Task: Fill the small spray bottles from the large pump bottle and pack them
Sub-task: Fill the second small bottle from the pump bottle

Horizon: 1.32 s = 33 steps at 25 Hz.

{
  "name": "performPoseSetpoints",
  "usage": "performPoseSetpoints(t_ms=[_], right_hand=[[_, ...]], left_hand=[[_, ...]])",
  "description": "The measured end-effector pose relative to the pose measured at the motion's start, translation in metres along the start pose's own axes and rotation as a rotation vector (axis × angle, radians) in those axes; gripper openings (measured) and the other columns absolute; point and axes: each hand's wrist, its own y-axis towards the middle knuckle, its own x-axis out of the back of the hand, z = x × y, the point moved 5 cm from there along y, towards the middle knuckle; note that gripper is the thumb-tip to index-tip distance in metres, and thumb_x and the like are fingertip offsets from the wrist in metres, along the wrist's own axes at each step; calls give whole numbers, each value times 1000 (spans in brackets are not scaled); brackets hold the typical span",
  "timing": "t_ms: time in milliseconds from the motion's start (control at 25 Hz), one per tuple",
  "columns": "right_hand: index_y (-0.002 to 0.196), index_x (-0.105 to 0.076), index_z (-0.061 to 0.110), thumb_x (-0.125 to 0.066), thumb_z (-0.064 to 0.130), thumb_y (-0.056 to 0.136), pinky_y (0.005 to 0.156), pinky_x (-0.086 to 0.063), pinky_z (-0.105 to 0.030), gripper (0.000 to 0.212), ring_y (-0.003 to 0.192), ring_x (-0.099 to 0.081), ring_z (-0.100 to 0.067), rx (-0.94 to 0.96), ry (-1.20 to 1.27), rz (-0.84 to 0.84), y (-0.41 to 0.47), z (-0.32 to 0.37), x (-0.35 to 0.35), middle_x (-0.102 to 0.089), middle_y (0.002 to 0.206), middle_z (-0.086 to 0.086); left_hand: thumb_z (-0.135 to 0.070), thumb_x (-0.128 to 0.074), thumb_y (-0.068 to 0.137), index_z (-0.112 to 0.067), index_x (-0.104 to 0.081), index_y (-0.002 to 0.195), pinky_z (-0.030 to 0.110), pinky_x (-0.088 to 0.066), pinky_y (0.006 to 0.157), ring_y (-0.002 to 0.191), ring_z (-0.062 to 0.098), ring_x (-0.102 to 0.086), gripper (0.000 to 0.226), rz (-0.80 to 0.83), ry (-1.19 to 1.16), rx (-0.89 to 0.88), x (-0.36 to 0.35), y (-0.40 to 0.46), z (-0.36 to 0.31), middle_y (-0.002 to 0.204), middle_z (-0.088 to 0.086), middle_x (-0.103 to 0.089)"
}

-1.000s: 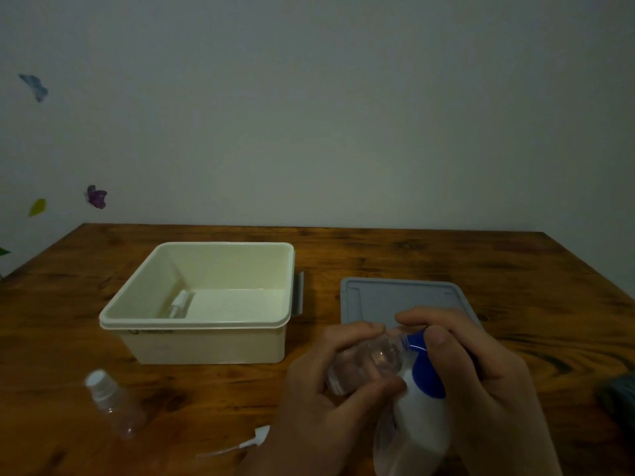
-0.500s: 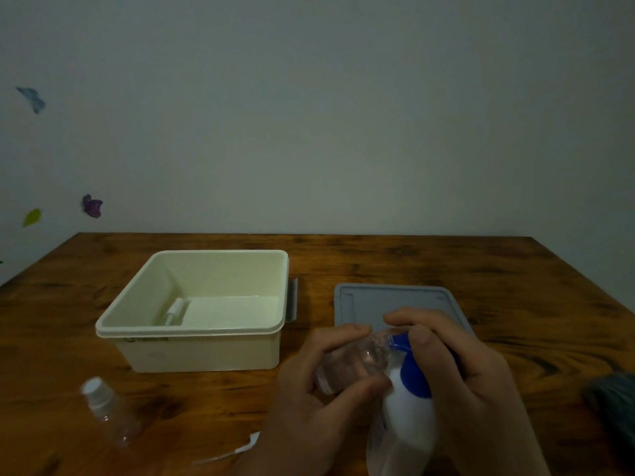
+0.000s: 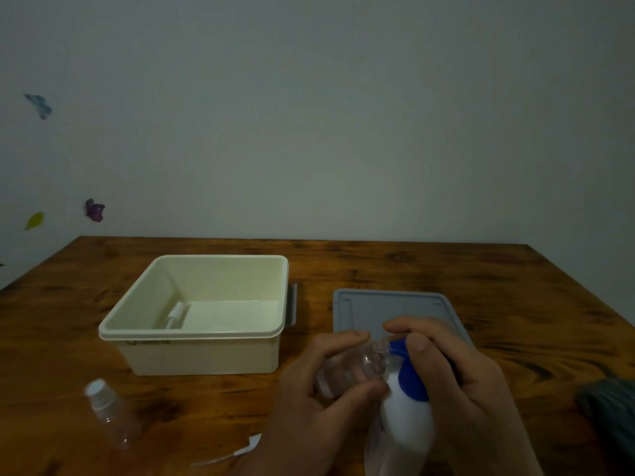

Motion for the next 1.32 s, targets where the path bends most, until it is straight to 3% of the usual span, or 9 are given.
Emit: performPoseSetpoints(t_ms=[200,440,680,840,1000,1200,1320], right_hand=[[98,-58,48,-41,69,73,57,-43,-5,37,72,-61,-3,43,15,-3,1,4,-2,-62,95,16],[98,-59,42,-38,72,76,62,-45,-5,43,79,-62,-1,32,18,-35,-2,-2,-4,-64,95,19],[97,-59,41,-39,72,71,61,-44,-4,45,79,-60,-2,14,-9,-33,-3,2,-2,-61,97,19],[86,-62,36,-39,55,74,63,-44,-4,32,80,-60,0,6,26,-56,-2,0,-2,-62,96,20],[85,-65,35,-38,52,75,65,-46,-7,34,79,-61,-2,-9,31,-41,-4,-6,-4,-64,93,19],[89,-60,45,-44,45,79,64,-45,-8,20,81,-60,-3,-56,34,-28,-5,-5,-3,-64,93,20],[93,-58,48,-41,42,80,64,-45,-8,23,85,-60,1,-74,27,-23,-5,-3,-1,-62,96,26]], left_hand=[[-48,-68,55,-68,-51,101,2,-44,77,105,-15,-52,53,-8,-4,21,0,0,0,111,-43,-53],[-47,-70,56,-65,-51,103,3,-45,77,104,-12,-55,54,6,-3,41,-2,-3,3,111,-41,-55],[-21,-77,60,-56,-55,99,11,-50,71,95,-4,-62,57,-3,-90,84,-8,-4,5,106,-32,-59],[-31,-76,56,-53,-58,97,17,-52,71,91,4,-64,50,0,-128,110,-12,-5,8,101,-24,-63],[-41,-70,56,-53,-59,96,13,-50,70,90,2,-64,43,-20,-108,82,-12,-7,8,100,-25,-65],[-37,-71,59,-51,-60,98,14,-51,69,88,4,-65,42,-28,-130,60,-12,-8,6,101,-22,-66],[-31,-74,62,-50,-59,98,17,-53,70,90,4,-65,43,-11,-151,60,-12,-6,7,103,-23,-64]])
